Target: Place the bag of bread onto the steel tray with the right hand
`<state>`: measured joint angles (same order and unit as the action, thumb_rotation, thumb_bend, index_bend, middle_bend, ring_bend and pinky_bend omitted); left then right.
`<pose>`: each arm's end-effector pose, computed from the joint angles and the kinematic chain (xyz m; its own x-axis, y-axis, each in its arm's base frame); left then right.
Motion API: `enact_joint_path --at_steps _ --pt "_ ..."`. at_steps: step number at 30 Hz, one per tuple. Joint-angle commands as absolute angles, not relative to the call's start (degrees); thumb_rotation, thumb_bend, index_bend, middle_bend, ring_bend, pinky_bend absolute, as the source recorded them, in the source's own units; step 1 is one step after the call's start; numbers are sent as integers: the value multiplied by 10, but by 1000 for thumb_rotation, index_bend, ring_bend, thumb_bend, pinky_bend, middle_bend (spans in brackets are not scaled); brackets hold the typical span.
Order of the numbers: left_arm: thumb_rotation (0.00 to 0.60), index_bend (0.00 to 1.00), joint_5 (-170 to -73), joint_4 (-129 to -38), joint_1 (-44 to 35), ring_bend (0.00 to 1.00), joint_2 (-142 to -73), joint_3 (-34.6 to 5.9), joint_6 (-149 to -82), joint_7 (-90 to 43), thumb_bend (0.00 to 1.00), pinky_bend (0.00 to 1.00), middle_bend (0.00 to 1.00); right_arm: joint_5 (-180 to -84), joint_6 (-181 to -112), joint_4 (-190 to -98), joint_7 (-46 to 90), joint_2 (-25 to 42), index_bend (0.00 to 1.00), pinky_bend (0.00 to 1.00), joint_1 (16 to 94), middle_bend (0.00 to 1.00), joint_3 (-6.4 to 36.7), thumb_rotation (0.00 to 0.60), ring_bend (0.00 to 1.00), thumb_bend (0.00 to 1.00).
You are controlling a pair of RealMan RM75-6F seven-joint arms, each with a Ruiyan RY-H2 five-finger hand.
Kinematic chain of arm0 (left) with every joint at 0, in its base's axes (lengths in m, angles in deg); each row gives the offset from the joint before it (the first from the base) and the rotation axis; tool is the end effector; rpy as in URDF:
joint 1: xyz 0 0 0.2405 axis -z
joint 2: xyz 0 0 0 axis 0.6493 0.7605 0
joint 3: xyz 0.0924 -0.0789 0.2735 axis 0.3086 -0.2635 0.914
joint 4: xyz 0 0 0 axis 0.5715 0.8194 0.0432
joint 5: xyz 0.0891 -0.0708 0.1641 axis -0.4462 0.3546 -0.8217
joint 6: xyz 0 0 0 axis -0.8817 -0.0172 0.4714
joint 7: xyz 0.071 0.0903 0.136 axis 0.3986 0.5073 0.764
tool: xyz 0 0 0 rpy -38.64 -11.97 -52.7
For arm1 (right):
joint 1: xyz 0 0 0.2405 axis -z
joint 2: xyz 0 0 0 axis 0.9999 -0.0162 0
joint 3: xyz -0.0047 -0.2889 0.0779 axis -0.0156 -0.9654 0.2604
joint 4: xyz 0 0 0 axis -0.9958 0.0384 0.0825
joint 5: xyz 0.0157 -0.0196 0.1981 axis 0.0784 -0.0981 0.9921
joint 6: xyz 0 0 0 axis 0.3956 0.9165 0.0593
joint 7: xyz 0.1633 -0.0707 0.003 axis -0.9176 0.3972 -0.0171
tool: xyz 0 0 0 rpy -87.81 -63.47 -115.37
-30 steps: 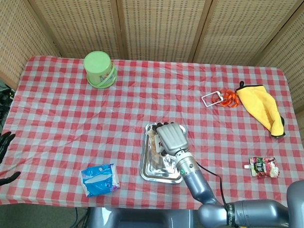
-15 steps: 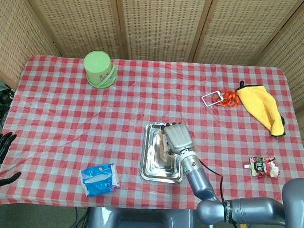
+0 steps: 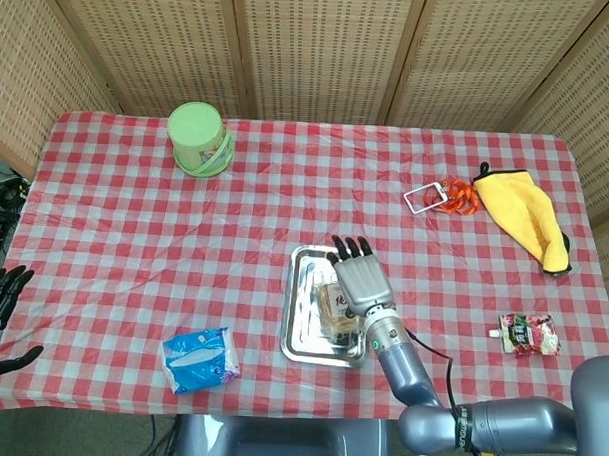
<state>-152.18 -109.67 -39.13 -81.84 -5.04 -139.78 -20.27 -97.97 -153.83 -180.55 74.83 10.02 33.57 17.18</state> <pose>-0.3259 0.1818 0.2066 0.4600 0.0312 0.8874 0.8872 -0.0565 -0.4579 -0.0912 -0.3823 0.0027 0.5485 -0.3227 0.7714 -0.8327 -0.2940 0.4692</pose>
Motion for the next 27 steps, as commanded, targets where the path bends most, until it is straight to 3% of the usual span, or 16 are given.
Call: enact_joint_path --at_steps 1,14,27 --pt "600 0 -1521 -1097 -391 0 -818 -51 -1398 -203 67 0 0 -982 -1543 -1809 748 95 206 50 337 31 169 600 29 121" --pt "600 0 -1522 -1099 -393 0 -817 -51 -1403 -204 67 0 0 -1050 -1591 -1839 705 21 103 0 393 0 132 600 0 121" --pt "600 0 -1533 -1105 -399 0 -819 -49 -1415 -188 67 0 0 -1274 -1653 -1818 533 -64 45 0 544 0 31 600 0 120"
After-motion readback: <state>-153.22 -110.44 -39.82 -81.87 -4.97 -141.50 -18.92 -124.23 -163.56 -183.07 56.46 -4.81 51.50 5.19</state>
